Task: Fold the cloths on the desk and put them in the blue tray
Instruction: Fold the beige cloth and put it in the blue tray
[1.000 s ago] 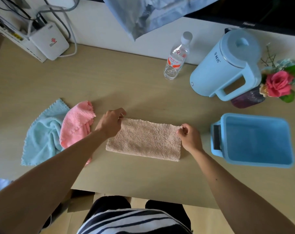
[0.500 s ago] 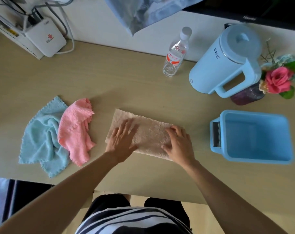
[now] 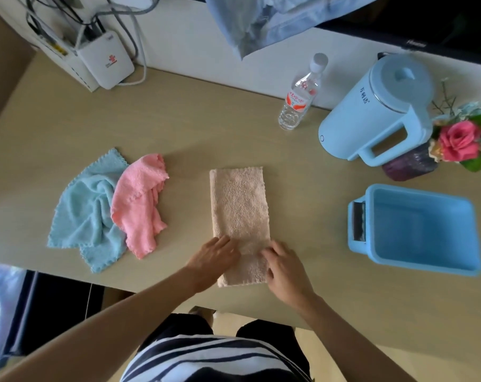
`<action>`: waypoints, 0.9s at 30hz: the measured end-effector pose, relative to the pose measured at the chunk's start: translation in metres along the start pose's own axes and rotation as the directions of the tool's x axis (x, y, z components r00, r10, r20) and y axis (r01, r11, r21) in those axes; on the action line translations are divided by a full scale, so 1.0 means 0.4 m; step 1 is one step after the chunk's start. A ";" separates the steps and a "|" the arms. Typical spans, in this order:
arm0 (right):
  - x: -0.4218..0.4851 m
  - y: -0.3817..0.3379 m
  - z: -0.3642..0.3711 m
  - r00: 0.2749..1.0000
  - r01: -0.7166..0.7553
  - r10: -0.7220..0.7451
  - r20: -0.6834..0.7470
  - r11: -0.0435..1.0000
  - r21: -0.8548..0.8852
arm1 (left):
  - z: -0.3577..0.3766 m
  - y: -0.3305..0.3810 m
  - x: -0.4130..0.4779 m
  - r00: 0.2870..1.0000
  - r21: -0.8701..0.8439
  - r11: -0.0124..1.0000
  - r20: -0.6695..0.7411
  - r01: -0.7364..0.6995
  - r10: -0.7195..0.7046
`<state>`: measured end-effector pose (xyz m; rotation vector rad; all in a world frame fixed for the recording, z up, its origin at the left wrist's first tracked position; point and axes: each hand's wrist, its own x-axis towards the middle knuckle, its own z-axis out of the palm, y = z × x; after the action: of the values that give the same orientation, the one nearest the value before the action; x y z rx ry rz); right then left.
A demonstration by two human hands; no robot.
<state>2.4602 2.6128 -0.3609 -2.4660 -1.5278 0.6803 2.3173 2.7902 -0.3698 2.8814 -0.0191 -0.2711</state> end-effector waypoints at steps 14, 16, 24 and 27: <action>-0.005 0.035 0.004 0.983 0.181 -0.181 0.013 0.969 -0.169 | 0.010 -0.021 -0.045 0.999 -0.122 0.993 -0.044 0.012 -0.018; -0.001 0.039 0.004 0.981 0.190 -0.195 -0.026 0.973 -0.134 | 0.023 -0.025 -0.050 0.996 -0.200 0.979 -0.068 0.046 -0.061; 0.047 0.023 -0.115 0.991 -0.087 0.130 -0.011 0.723 0.685 | -0.060 -0.032 -0.035 0.861 -0.887 0.448 -0.140 0.111 -0.490; 0.100 0.021 -0.139 0.974 -0.129 0.226 -0.012 0.596 0.792 | -0.073 -0.064 -0.014 0.868 -0.900 0.396 -0.042 0.182 -0.495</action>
<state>2.5074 2.6494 -0.3267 -1.8971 -0.6694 0.9669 2.3169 2.8224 -0.3472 1.7808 0.6161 0.1084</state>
